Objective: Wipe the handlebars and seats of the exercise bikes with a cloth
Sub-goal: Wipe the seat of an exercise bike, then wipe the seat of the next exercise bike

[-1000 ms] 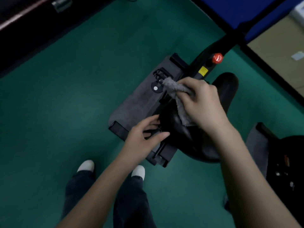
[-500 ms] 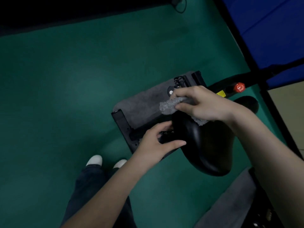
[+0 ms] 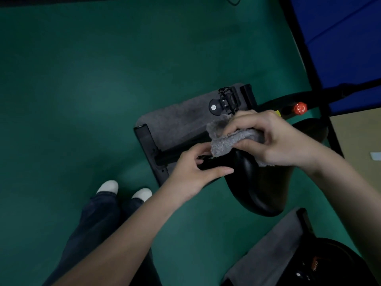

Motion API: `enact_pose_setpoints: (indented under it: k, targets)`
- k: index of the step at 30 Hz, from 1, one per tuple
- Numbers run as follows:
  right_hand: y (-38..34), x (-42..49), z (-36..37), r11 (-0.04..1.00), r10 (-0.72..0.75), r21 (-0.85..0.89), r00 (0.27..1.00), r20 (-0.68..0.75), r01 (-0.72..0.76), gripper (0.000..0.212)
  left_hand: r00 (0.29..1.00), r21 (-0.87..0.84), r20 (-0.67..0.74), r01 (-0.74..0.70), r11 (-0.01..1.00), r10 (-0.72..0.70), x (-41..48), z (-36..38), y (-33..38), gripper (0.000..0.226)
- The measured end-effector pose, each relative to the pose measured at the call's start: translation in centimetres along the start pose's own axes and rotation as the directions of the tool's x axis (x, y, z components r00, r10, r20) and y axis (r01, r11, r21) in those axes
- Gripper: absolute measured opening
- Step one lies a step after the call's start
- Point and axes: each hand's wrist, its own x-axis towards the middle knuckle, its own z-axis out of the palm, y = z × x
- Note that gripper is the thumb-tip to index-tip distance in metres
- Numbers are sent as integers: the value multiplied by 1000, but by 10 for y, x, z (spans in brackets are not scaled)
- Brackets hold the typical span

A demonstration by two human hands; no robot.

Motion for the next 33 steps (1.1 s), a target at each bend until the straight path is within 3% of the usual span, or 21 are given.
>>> enact_pose_setpoints:
  k: [8,12,15,20,23,28,33]
  targets:
    - [6,-45,22,983,-27,171,979,-203,63,20,1000,54,15,2,999,-3,2,-4,0,57]
    - [8,-73,32,924,90,381,944,-316,39,14,999,156,33,7,988,-12,1,-7,0,67]
    - [6,-99,43,871,243,491,850,-467,21,9,999,248,49,-11,969,-1,-3,-9,5,79]
    - [-3,-118,67,786,452,619,675,-583,9,18,997,386,79,-47,921,17,-4,-14,15,48]
    - [-15,-117,79,737,508,673,602,-616,67,27,994,472,100,-84,877,41,-7,-22,19,42]
    - [-46,-111,98,604,638,775,470,-610,186,25,991,553,125,-117,825,57,-16,-33,37,37]
    - [-80,-123,115,504,751,840,379,-541,201,20,965,657,246,-237,716,93,-29,-42,66,34]
